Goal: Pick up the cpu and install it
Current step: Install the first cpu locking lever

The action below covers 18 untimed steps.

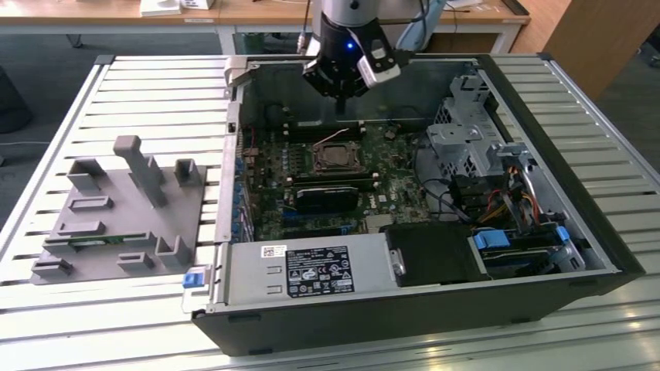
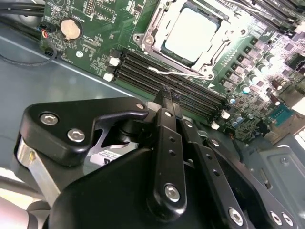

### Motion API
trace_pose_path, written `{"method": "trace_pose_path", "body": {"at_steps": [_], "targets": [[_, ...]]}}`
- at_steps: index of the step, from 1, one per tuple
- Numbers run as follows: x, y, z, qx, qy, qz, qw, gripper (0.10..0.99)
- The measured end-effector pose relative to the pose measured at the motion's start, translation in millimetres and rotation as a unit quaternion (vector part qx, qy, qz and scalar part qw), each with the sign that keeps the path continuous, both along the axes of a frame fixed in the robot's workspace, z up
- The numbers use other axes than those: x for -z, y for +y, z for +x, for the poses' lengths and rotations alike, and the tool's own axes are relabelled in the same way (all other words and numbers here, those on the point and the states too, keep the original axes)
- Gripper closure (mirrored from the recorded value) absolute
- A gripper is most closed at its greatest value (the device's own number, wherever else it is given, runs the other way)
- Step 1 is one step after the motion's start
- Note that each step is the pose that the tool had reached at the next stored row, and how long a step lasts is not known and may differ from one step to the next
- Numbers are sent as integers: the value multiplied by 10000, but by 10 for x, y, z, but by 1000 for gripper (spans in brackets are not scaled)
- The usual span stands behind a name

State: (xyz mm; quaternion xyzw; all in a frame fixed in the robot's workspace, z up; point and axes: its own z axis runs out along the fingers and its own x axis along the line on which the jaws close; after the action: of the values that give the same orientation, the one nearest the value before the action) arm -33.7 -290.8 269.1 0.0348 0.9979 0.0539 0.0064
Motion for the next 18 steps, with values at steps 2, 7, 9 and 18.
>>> {"method": "trace_pose_path", "body": {"at_steps": [2, 7, 9, 18], "targets": [[-25, 0, 0, 0, 0, 0, 10000, 965], [-84, 0, 0, 0, 0, 0, 10000, 965], [-108, 0, 0, 0, 0, 0, 10000, 965], [-207, 0, 0, 0, -1, 1, 10000, 965]]}}
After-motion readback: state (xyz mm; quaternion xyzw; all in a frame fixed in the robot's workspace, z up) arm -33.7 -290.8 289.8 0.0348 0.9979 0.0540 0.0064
